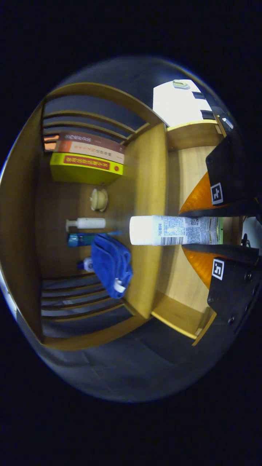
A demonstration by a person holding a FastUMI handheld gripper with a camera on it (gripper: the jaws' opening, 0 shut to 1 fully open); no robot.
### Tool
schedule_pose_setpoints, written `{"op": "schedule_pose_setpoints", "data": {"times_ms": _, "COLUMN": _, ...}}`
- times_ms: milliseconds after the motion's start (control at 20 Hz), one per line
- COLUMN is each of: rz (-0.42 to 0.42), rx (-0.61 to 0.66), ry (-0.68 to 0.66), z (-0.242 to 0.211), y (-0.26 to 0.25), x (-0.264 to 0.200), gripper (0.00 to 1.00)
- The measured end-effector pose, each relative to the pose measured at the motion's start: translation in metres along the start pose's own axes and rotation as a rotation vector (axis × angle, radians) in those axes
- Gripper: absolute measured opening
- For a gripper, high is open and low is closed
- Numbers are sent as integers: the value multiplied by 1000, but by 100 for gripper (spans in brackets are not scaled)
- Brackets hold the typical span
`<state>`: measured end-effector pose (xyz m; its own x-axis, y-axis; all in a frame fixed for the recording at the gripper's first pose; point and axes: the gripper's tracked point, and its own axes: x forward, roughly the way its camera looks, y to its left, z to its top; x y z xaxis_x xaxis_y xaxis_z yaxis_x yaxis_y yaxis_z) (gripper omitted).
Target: Pull open the drawer, take out the items inside it, and place them on the countertop above the cabinet.
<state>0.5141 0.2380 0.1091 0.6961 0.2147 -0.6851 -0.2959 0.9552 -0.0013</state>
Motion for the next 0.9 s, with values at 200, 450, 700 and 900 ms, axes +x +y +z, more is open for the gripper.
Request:
{"op": "schedule_pose_setpoints", "data": {"times_ms": 200, "rz": -48, "rx": 14, "ry": -95, "z": 55, "y": -16, "x": 1, "gripper": 40}}
{"op": "schedule_pose_setpoints", "data": {"times_ms": 450, "rz": -101, "rx": 9, "ry": -131, "z": 96, "y": -27, "x": 54, "gripper": 40}}
{"op": "schedule_pose_setpoints", "data": {"times_ms": 700, "rz": -114, "rx": -6, "ry": -65, "z": 97, "y": -22, "x": 114, "gripper": 40}}
{"op": "schedule_pose_setpoints", "data": {"times_ms": 900, "rz": -142, "rx": 36, "ry": 18, "z": 78, "y": -31, "x": 150, "gripper": 40}}
